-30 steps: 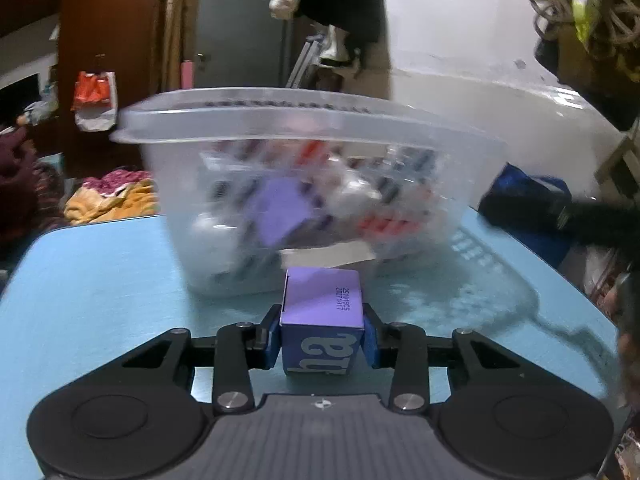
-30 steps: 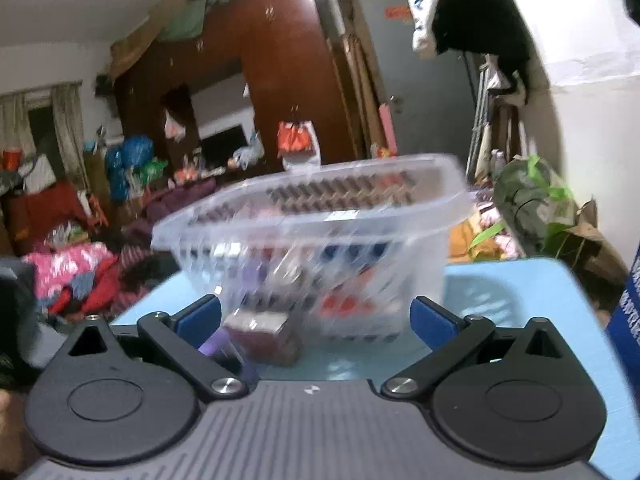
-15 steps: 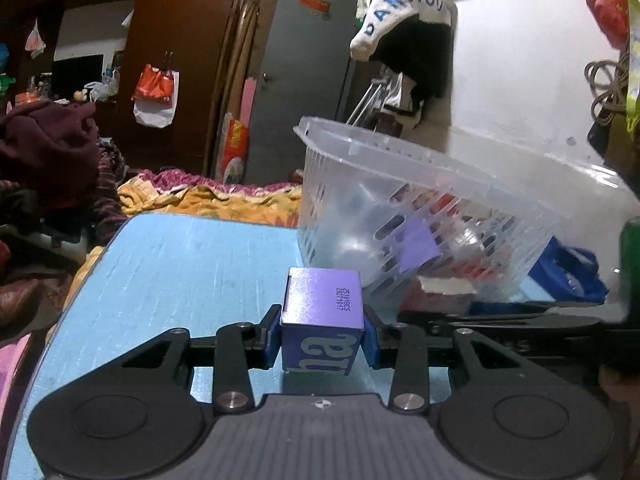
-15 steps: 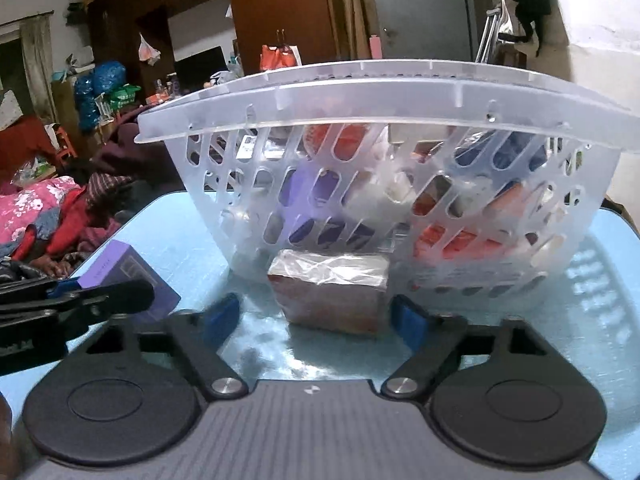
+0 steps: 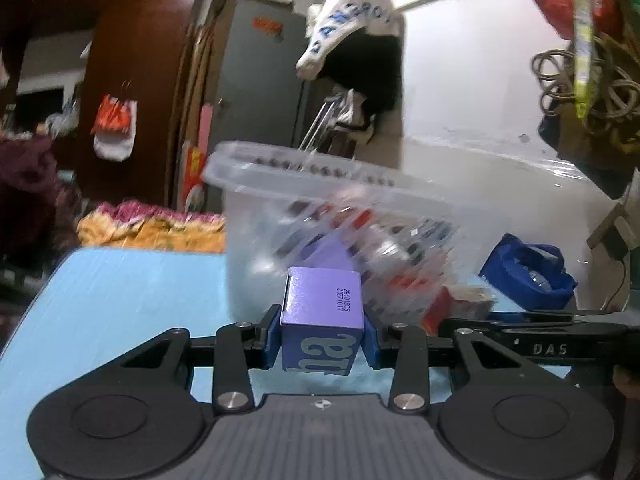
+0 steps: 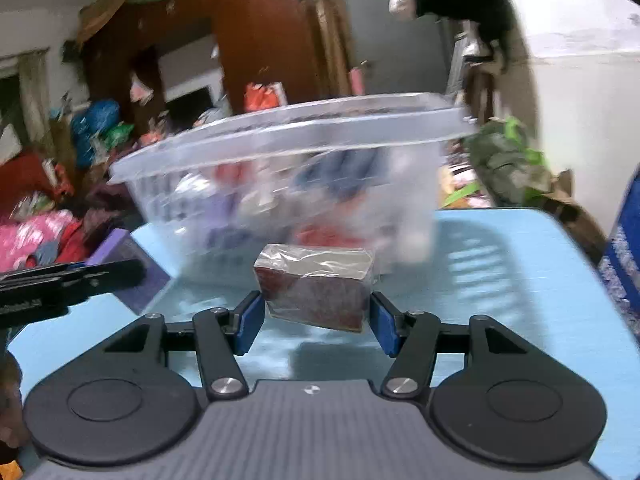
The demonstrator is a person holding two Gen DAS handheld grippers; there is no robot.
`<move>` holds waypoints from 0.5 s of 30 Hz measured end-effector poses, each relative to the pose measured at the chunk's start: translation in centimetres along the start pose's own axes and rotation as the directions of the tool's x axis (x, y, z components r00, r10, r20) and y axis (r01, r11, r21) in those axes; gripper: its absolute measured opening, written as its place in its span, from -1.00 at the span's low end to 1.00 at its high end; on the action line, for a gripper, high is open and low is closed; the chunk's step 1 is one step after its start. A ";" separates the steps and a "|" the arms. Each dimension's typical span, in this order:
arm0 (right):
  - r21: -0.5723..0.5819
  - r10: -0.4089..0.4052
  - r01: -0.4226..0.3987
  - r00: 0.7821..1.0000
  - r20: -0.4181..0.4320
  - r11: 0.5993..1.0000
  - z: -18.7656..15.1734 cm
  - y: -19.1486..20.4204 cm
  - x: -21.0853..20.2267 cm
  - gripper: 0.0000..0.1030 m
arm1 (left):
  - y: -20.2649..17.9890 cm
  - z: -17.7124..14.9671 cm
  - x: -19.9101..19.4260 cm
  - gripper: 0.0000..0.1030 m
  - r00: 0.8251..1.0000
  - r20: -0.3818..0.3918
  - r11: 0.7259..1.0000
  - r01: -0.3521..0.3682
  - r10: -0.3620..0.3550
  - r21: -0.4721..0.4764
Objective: Organize objects
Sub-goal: 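Grasp the purple 'ha' box with the left gripper while the right grasps the foil-wrapped box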
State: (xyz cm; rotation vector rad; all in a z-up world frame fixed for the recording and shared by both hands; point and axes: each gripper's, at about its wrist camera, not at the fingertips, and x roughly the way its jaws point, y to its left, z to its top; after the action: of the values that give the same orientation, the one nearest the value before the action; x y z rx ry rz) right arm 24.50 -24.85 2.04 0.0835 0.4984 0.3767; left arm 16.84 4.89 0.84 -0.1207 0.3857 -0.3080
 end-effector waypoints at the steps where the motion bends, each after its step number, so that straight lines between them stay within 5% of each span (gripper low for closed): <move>1: 0.009 -0.004 0.004 1.000 0.015 1.000 0.0 -0.6 -0.4 0.17 | -0.5 0.1 0.0 -0.15 1.000 0.022 1.000 0.006 -0.006 0.014; 6: -0.010 -0.006 0.007 0.994 0.113 1.000 -0.1 -1.6 -1.9 0.17 | -2.0 0.2 0.0 -0.15 0.993 0.117 0.997 -0.025 0.016 0.072; 15: -0.062 0.028 -0.016 0.979 0.200 0.998 0.1 -0.6 -2.6 0.17 | -1.4 0.0 -0.3 -0.15 0.991 0.133 0.998 -0.025 0.018 0.055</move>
State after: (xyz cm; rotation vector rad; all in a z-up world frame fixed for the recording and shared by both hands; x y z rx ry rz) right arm 22.62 -26.36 3.20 0.0685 0.2870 0.4003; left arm 16.23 3.65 1.22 -0.0810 0.2466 -0.2879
